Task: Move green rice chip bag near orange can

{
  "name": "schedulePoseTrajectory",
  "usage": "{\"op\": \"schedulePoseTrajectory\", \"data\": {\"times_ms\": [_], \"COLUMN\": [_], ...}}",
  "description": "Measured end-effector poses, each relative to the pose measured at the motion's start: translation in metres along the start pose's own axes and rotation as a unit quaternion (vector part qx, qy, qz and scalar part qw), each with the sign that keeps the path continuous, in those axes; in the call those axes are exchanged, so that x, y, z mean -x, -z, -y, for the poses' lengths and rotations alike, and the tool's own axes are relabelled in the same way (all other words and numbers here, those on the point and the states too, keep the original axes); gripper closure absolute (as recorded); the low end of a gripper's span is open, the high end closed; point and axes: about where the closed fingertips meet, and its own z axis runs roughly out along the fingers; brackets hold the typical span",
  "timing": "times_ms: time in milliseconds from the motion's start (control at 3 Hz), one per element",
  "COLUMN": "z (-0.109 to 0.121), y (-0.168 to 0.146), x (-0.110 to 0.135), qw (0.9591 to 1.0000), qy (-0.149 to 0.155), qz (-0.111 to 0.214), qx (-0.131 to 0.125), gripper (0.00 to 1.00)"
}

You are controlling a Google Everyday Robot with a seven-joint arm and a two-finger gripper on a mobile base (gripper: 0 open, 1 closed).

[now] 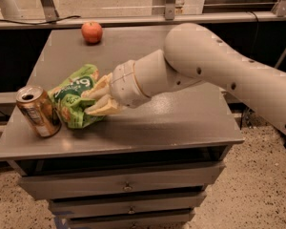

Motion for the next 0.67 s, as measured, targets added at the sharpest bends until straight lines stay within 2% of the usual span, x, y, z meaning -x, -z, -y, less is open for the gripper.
{"op": "schedulePoseTrajectory", "data": {"times_ms": [333, 667], "z": [0.0007, 0.0011], "y": [0.0019, 0.0050], "x": [-0.0062, -0.0100], "qw": [0.9999, 0.9998], "qy": [-0.003, -0.009], "qz": [-0.009, -0.018], "qx": [0.003, 0.008], "gripper": [0.11, 0.00]}}
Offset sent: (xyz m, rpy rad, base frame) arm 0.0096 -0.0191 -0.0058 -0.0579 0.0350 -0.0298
